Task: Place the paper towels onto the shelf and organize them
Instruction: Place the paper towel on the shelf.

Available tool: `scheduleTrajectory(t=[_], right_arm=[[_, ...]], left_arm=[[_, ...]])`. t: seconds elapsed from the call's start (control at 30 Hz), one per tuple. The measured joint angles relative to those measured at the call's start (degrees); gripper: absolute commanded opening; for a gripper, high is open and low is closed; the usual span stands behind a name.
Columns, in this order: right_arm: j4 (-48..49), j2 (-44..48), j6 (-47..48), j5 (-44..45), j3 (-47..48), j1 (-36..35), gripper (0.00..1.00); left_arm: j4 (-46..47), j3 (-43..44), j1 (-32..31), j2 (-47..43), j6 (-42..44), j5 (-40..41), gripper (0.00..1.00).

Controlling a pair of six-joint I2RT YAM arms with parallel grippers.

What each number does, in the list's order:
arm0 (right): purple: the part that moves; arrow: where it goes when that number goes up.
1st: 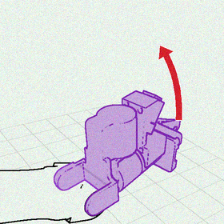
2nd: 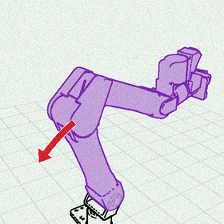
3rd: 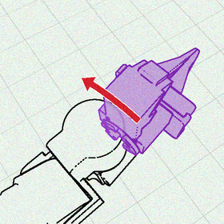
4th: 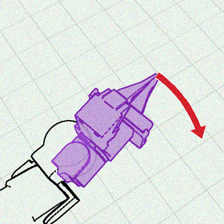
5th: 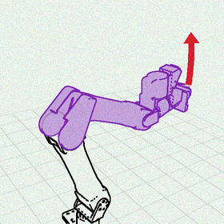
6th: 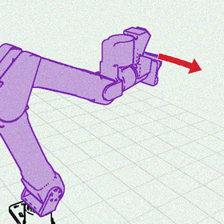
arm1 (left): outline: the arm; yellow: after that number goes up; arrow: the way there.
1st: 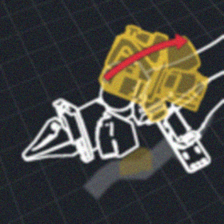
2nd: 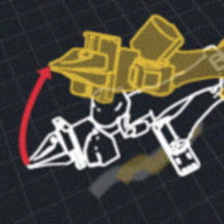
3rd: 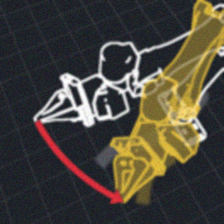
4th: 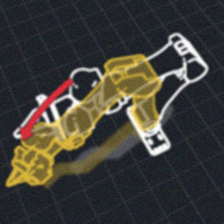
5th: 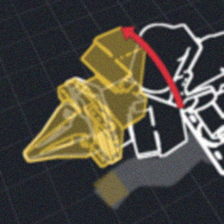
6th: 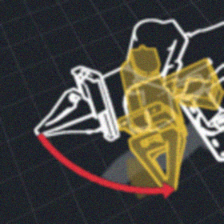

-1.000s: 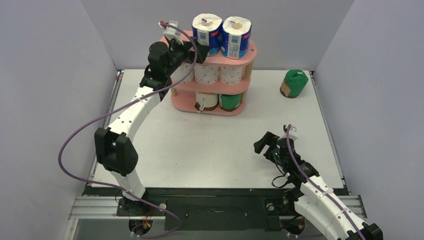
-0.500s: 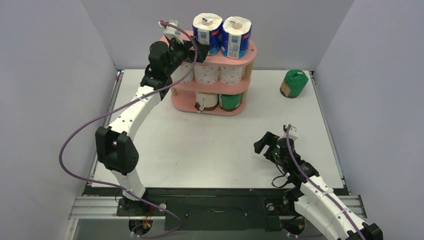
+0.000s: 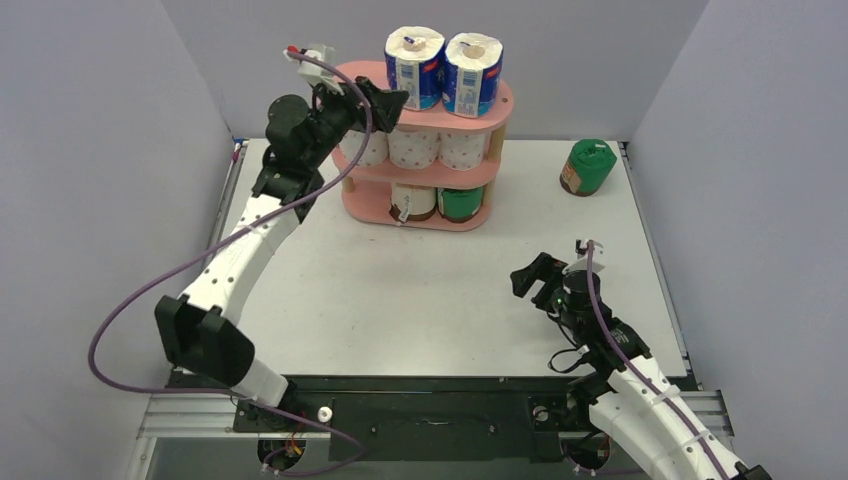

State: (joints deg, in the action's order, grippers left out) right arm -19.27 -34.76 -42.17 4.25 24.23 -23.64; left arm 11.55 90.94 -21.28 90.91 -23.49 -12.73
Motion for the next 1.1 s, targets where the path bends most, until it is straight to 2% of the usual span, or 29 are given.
scheduleTrajectory(t=[0.2,0.3,0.43,0.57,0.77,1.1], right_arm=[[-0.1,-0.5,0.0,1.0,4.4,0.0,0.82],[0.8,-1.9,-0.1,4.2,9.9,0.0,0.82],[6.4,-3.7,1.4,9.1,17.2,0.0,0.82],[9.9,-6.4,3.5,11.3,24.4,0.0,0.81],[12.1,-13.7,6.8,9.6,37.8,0.5,0.86],[12.8,-24.5,11.9,4.3,47.8,4.2,0.88]], left_arm=[[1.0,-12.0,0.0,-17.3,-3.5,5.4,0.97],[1.7,-21.5,-0.1,-28.0,-9.2,10.6,0.97],[-3.6,-32.4,-4.0,-38.8,-13.9,18.0,0.96],[-14.0,-37.9,-8.9,-43.8,-16.0,22.6,0.96],[-27.6,-43.6,-9.4,-47.9,-18.6,25.4,0.96],[-31.3,-60.4,-9.4,-57.9,-22.7,22.6,0.96]])
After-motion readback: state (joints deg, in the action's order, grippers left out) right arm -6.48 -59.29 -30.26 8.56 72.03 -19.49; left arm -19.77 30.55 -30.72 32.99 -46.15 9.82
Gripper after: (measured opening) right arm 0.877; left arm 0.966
